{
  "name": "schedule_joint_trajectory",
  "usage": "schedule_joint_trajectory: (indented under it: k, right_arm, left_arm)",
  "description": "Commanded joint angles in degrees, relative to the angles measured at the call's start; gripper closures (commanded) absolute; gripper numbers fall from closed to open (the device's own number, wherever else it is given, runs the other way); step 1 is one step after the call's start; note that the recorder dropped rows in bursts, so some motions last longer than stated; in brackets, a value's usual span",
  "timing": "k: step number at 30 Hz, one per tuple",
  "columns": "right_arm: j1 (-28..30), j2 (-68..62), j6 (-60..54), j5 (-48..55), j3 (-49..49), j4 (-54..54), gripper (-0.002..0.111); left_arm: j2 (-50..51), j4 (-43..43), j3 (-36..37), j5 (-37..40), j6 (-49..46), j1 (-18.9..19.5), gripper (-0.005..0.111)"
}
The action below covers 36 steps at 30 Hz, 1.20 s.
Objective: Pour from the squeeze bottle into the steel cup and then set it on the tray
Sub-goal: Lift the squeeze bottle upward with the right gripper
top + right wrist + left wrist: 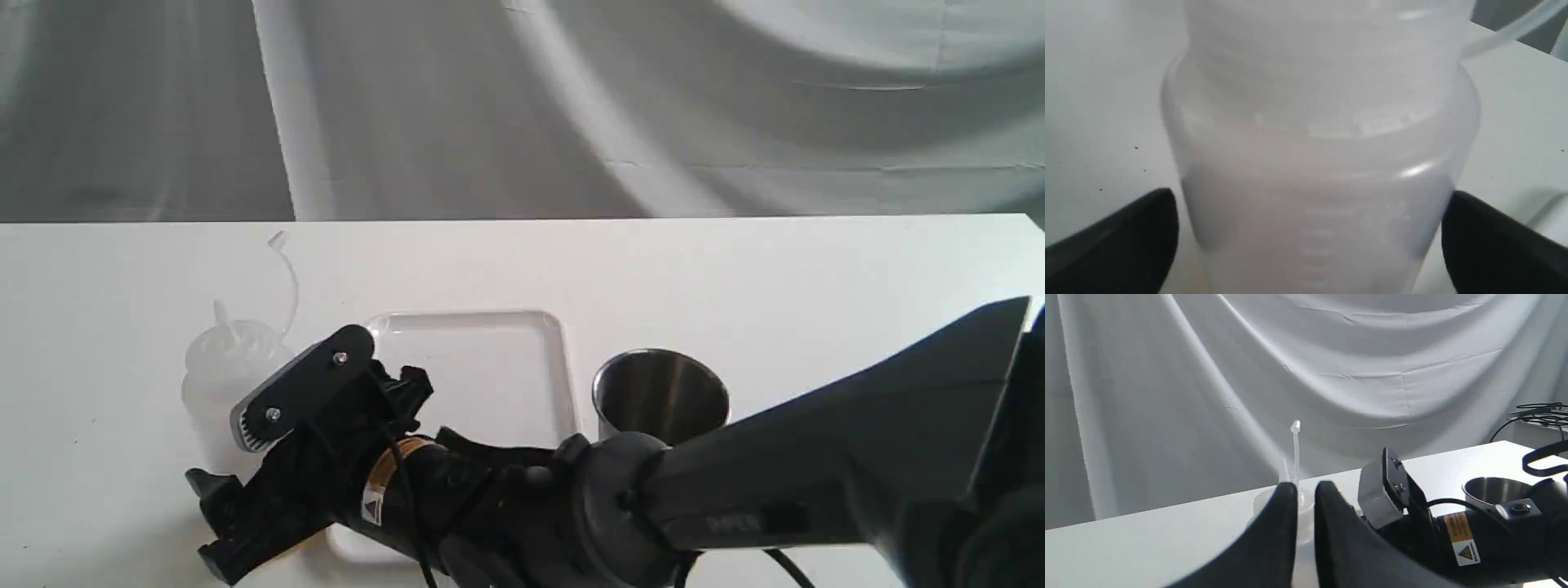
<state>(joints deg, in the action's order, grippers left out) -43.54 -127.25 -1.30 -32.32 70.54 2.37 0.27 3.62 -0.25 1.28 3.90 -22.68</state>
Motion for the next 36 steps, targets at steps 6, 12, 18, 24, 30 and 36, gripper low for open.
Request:
schedule_joint_trajectory:
  k: [6, 12, 18, 24, 30, 36]
  right_arm:
    - [0.2, -0.3, 0.1, -2.1, 0.3, -0.2, 0.023]
    - [0.2, -0.3, 0.1, -2.1, 0.3, -0.2, 0.025]
    - [0.2, -2.0, 0.2, 0.5, 3.9, 0.5, 0.025]
    - [0.1, -2.5, 1.3, 3.7, 6.0, 0.5, 0.025]
    - [0.2, -2.5, 2.1, 3.6, 6.0, 0.5, 0.028]
    - [0.2, -2.5, 2.2, 6.0, 6.0, 0.7, 0.041]
  left_arm:
    - [-0.3, 0.2, 0.3, -0.6, 0.0, 0.1, 0.098]
    - [-0.3, 0.2, 0.3, -0.6, 0.0, 0.1, 0.098]
    - [-0.3, 0.2, 0.3, -0.6, 0.0, 0.1, 0.098]
    - [-0.3, 0.2, 0.3, -0.6, 0.0, 0.1, 0.098]
    - [-0.3, 0.2, 0.3, -0.6, 0.0, 0.1, 0.098]
    - [-0.3, 0.2, 0.3, -0.6, 0.0, 0.1, 0.098]
